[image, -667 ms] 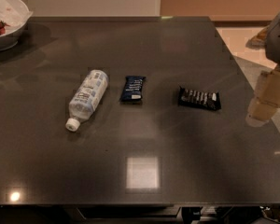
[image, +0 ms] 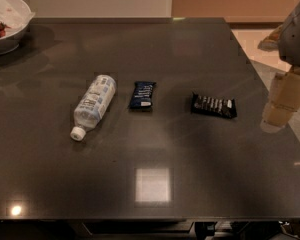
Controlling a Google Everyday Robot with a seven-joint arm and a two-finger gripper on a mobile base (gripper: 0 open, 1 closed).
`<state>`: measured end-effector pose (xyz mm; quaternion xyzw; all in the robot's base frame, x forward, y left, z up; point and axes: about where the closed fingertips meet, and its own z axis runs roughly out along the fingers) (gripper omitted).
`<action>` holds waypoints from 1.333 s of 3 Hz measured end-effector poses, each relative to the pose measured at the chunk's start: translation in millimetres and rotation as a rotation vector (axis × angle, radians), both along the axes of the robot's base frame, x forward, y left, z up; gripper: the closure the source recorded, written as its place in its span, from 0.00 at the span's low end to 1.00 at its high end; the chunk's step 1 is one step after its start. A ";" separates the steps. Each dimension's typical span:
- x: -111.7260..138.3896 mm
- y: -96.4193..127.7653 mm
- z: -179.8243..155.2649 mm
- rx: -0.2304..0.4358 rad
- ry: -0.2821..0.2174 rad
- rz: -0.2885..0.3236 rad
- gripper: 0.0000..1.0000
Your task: Move rxbar chocolate near rxbar blueberry
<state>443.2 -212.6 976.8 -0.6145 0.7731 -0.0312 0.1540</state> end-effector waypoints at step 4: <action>112.8 18.3 -86.1 0.158 0.116 0.056 0.00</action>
Offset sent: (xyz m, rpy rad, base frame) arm 0.1135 0.0054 -0.0538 0.1199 0.0967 0.0578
